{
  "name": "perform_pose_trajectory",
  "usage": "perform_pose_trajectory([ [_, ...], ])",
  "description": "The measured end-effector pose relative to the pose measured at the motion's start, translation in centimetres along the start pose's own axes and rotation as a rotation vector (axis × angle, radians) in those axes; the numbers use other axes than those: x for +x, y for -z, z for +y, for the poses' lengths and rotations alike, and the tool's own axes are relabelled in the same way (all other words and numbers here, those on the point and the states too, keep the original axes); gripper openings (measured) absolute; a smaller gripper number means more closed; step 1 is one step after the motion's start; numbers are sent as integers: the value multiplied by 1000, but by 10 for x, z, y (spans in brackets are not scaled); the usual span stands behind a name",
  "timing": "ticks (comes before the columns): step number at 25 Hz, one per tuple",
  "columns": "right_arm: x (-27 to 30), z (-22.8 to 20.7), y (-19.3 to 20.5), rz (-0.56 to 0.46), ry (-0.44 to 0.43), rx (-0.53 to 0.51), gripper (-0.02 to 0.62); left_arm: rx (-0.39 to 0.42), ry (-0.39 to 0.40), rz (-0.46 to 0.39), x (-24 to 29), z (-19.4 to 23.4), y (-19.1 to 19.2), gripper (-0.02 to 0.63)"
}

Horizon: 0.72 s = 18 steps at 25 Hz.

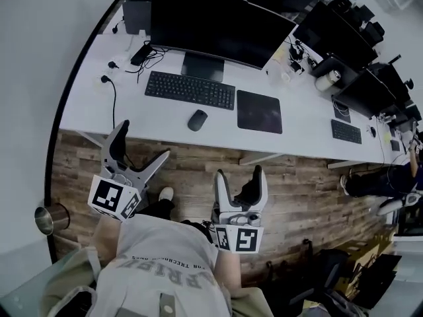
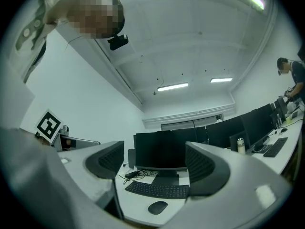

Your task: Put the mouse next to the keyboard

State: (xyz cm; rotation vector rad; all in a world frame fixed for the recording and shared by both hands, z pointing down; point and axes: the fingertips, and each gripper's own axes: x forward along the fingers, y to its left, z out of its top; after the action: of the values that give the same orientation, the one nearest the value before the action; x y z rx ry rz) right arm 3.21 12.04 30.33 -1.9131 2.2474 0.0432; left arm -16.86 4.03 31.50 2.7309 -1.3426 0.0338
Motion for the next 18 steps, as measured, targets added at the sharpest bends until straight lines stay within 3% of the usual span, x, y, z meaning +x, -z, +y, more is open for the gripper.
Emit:
perform_pose_trajectory([
  [10,55,1,28,70,24,28,393,-35,6,62,36,44,19,474],
  [18,99,-32,54,108,-35,58,393,-46,-50,99,79,51,37,474],
])
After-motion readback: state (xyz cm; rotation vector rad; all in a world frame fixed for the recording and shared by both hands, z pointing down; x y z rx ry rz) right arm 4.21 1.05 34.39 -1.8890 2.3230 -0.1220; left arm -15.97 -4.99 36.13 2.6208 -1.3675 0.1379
